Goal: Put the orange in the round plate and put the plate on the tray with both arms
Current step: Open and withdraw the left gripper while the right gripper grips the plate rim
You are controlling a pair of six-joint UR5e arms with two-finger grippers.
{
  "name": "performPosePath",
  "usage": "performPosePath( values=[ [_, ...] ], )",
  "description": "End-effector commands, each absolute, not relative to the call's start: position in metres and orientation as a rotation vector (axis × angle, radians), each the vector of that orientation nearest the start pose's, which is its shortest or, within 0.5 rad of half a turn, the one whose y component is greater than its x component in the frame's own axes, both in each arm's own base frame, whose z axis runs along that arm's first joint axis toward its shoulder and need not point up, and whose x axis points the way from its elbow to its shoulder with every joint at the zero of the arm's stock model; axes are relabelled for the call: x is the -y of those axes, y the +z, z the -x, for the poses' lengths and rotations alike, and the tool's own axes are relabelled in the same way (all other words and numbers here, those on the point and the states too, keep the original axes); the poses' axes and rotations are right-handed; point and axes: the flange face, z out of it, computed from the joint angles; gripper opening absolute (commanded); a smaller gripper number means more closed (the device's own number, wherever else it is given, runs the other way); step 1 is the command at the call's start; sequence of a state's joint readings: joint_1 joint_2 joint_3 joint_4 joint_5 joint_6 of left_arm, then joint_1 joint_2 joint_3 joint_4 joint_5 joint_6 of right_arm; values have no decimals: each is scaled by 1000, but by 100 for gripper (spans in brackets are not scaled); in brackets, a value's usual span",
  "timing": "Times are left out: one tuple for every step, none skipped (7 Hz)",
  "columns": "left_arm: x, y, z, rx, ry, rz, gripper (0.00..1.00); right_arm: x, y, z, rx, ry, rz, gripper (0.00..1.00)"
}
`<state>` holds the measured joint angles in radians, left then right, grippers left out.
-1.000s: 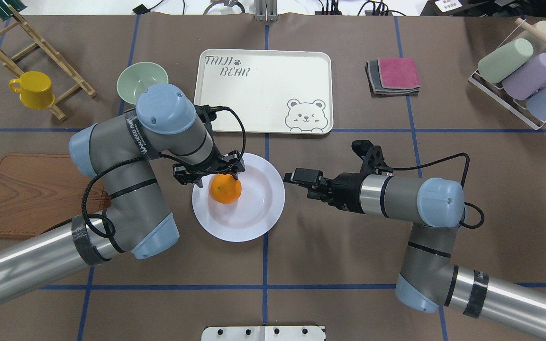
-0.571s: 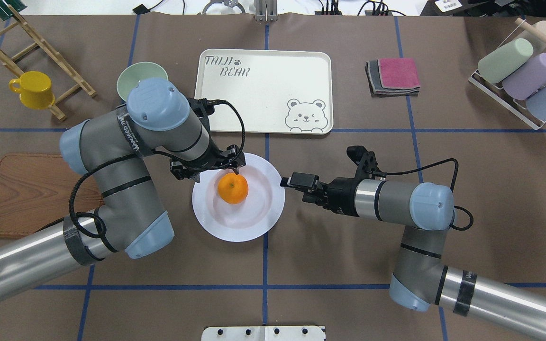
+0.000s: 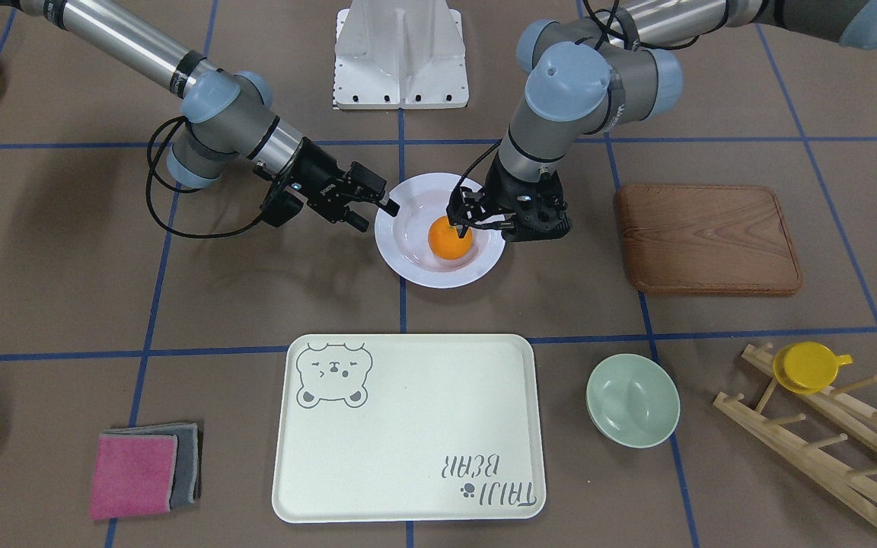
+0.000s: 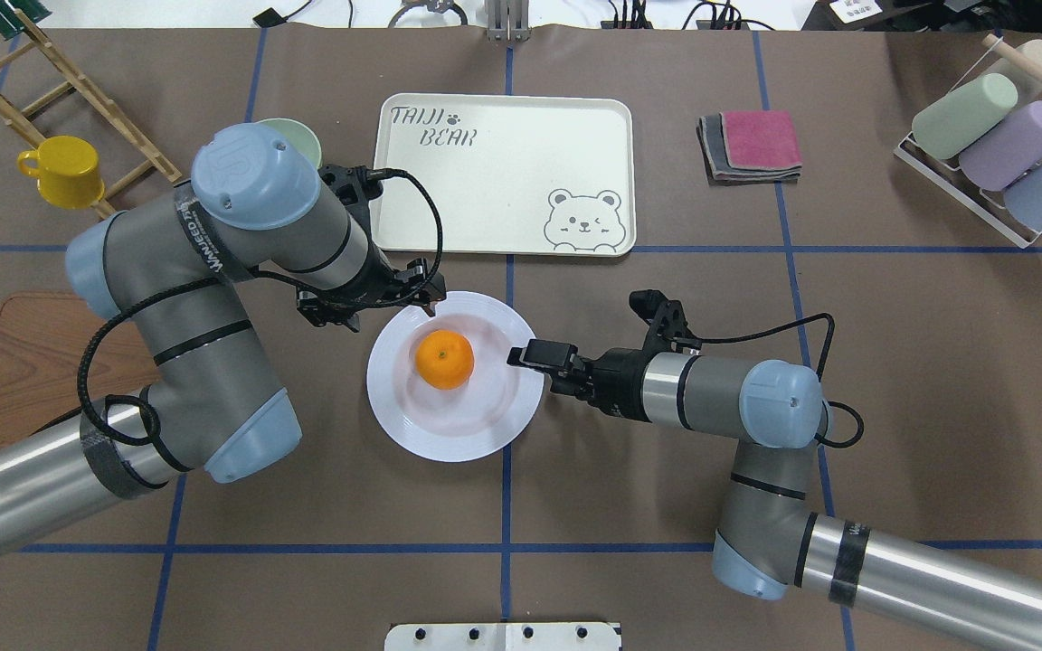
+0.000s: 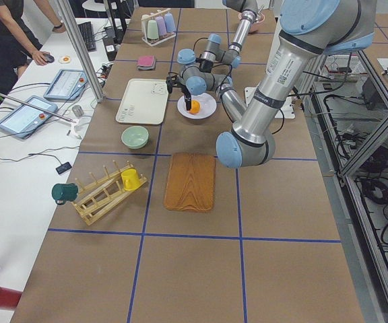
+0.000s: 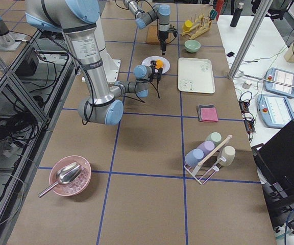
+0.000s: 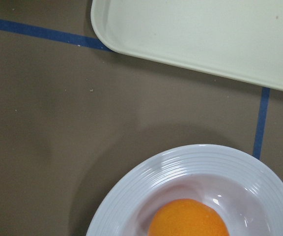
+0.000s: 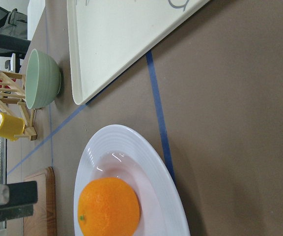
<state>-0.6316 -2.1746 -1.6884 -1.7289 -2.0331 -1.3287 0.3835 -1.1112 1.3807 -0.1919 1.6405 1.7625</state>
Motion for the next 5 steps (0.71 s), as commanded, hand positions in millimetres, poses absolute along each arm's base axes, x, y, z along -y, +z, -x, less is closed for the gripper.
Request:
performPosePath(
  values=[
    [469,238,-480,-962,-163,24,99,358,327,572,1662,380,-104,95],
    [468,237,-478,-965,-163,24,99,357,326,574,1664,379,-103,86],
    [473,237,-474,-966,-167,17,99,358,319,575,1675,378,-103,60],
    [481,237,-462,-975,-145,18,99,359,309,576,1694,384,-99,34],
    [491,247,-438,-985,-131,34,99,360,301,573,1733,407,-83,19]
  ],
)
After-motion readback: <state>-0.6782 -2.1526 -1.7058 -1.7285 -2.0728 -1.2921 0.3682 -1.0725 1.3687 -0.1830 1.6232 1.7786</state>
